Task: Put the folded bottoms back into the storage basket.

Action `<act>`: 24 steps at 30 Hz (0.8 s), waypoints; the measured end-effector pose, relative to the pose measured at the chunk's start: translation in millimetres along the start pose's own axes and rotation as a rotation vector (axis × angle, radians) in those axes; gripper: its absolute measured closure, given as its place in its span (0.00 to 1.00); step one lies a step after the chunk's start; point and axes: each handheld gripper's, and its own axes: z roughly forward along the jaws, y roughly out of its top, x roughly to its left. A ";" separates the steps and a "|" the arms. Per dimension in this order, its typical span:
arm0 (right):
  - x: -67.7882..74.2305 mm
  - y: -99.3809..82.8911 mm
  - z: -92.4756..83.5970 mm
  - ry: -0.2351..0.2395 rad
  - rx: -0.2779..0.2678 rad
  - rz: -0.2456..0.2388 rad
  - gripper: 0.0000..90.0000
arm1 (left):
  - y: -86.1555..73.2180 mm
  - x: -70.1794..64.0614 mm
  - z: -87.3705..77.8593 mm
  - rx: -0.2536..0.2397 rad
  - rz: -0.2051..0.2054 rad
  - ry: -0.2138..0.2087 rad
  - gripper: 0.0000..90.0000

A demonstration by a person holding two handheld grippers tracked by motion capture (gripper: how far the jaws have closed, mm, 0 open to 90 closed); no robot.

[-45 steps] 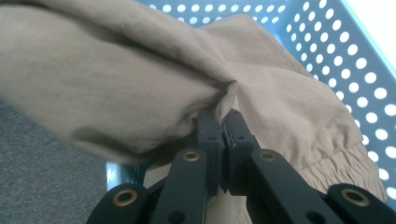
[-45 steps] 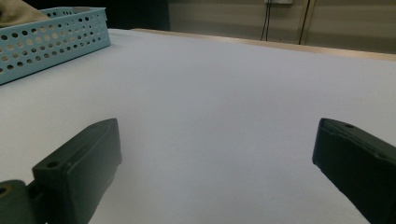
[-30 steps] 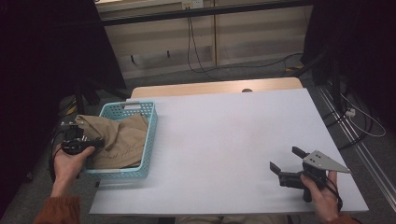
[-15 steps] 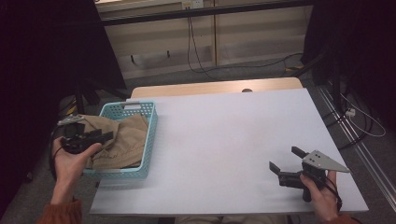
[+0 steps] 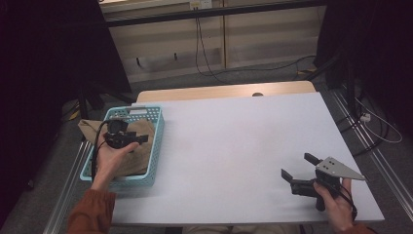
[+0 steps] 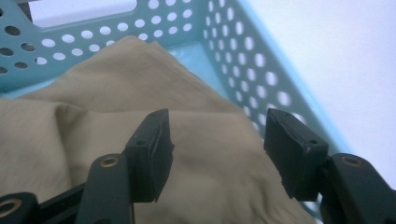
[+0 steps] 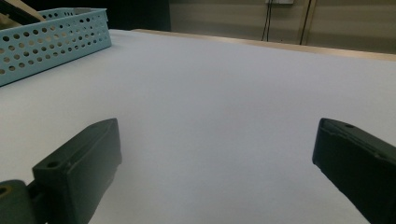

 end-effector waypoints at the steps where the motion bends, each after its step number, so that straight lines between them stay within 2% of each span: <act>1: -0.1 -0.1 -0.2 0.001 0.001 -0.003 0.01 | -1.6 1.5 9.1 0.032 0.003 0.000 0.45; 4: -0.3 -0.2 -0.4 0.000 0.002 0.000 0.01 | -5.3 0.2 18.1 0.061 0.000 -0.006 0.44; 8: -0.3 -0.3 -0.3 -0.001 0.002 -0.001 0.01 | -11.0 -4.3 28.4 0.099 0.032 0.003 0.45; 9: -0.1 -0.2 -0.3 0.000 0.003 -0.002 0.01 | -12.9 -4.7 32.3 0.166 0.060 0.003 0.46; 10: -0.1 -0.2 -0.3 0.000 0.003 -0.002 0.01 | -12.9 -4.7 32.3 0.166 0.060 0.003 0.49; 11: -0.1 -0.2 -0.3 0.000 0.002 -0.002 0.01 | -14.2 -5.9 34.4 0.187 0.066 0.015 0.49; 14: -0.1 -0.3 -0.6 0.001 0.002 -0.002 0.01 | -15.2 -9.4 36.0 0.218 0.095 0.034 0.63; 15: -0.1 -0.4 -0.6 0.001 0.002 -0.003 0.01 | -14.2 -10.3 35.7 0.238 0.086 0.030 0.67; 16: -0.1 -0.4 -0.6 0.001 0.002 -0.003 0.01 | -14.2 -10.3 35.7 0.238 0.086 0.030 0.74; 17: -0.1 -0.5 -0.9 0.002 0.003 -0.003 0.01 | -13.4 -10.2 33.8 0.257 0.074 0.036 0.87; 18: -0.1 -0.5 -0.9 0.002 0.003 -0.003 0.01 | -13.4 -10.2 33.8 0.257 0.074 0.036 0.90; 19: 0.2 -0.4 -1.1 0.002 -0.001 -0.001 0.01 | -14.0 -8.4 32.7 0.263 0.075 -0.001 0.92; 20: 0.2 -0.4 -1.1 0.002 -0.001 -0.001 0.01 | -14.0 -8.4 32.7 0.263 0.075 -0.001 0.93; 22: -0.5 -0.5 -0.9 0.001 0.003 -0.005 0.01 | -15.7 -8.7 31.0 0.264 0.097 -0.042 0.94; 24: -0.4 -0.4 -0.7 -0.001 0.003 0.000 0.01 | -16.1 -8.8 30.3 0.264 0.111 -0.052 0.94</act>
